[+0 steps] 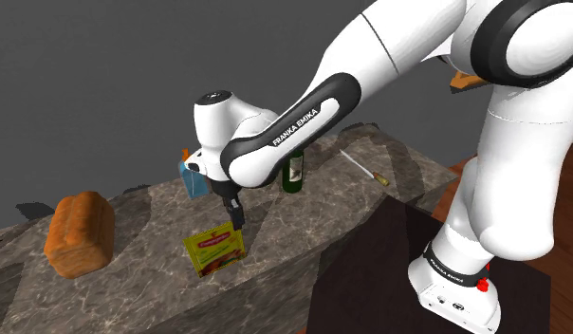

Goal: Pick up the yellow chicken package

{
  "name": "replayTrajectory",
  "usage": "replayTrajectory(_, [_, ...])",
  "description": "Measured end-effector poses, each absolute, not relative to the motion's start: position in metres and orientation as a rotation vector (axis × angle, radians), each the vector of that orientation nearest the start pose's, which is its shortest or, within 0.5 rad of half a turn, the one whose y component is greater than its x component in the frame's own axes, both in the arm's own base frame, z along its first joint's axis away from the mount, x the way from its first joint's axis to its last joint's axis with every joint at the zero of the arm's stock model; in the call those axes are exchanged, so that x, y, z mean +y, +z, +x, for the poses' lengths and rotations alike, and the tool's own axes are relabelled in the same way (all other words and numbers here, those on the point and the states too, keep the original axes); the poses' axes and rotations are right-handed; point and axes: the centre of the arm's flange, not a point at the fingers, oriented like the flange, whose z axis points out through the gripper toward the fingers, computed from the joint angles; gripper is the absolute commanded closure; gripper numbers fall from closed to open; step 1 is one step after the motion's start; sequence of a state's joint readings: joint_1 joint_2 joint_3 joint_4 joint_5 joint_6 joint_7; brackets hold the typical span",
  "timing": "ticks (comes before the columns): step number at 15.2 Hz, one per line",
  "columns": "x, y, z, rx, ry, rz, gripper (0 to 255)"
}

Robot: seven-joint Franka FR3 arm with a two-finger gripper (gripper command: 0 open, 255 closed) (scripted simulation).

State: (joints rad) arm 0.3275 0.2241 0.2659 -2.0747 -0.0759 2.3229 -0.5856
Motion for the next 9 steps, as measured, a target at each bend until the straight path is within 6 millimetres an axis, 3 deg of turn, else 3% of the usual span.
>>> replayTrajectory(8, [0.329,0.285,0.488,-1.834,-0.047,-2.546,0])
replayTrajectory(9, [0.329,0.282,0.488,-1.834,-0.047,-2.546,255])
